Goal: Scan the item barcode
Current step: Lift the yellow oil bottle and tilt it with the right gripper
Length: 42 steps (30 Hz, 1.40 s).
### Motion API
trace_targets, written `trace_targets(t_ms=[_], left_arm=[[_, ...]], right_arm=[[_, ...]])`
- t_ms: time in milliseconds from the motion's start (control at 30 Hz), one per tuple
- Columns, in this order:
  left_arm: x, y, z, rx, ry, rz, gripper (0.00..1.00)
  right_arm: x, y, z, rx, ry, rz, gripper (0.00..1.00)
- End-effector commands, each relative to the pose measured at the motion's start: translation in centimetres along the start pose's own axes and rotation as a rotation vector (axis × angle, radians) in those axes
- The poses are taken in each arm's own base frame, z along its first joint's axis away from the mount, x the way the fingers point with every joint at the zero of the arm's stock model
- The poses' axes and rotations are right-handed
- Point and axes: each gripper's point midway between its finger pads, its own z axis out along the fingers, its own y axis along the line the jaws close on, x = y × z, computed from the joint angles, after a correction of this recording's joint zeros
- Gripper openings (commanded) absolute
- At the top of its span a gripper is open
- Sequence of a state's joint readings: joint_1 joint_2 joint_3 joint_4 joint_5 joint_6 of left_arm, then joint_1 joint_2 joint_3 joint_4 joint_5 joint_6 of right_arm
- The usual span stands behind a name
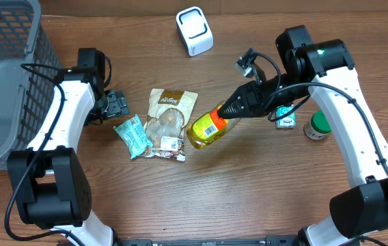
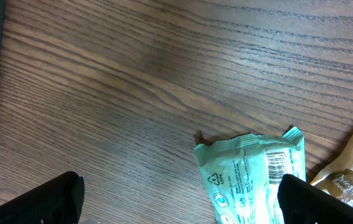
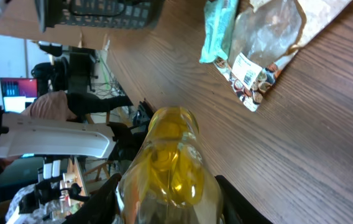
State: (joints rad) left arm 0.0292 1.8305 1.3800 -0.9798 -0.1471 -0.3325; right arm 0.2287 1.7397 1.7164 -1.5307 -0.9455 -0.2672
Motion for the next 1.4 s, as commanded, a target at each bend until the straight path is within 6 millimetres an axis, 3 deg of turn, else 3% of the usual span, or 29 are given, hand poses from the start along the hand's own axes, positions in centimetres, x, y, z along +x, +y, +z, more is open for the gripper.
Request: trace_targets(t_ms=[0,1067,1367], left_arm=[[-0.2,0.5,-0.9,0.0,-0.024,0.004,0.99],[-0.2,0.4,-0.9,0.0,-0.024,0.005,1.0],[-0.2,0.4,-0.9,0.001,-0.024,0.005,1.0]], right_arm=[[-0.2,2.3,-0.7,-0.078,-0.04,-0.084,0.37],[-0.1,2.3,-0.7,-0.079,-0.039,-0.085,0.37],[-0.4,3.4,-0.8,-0.139,-0.055,-0.091,0.32]])
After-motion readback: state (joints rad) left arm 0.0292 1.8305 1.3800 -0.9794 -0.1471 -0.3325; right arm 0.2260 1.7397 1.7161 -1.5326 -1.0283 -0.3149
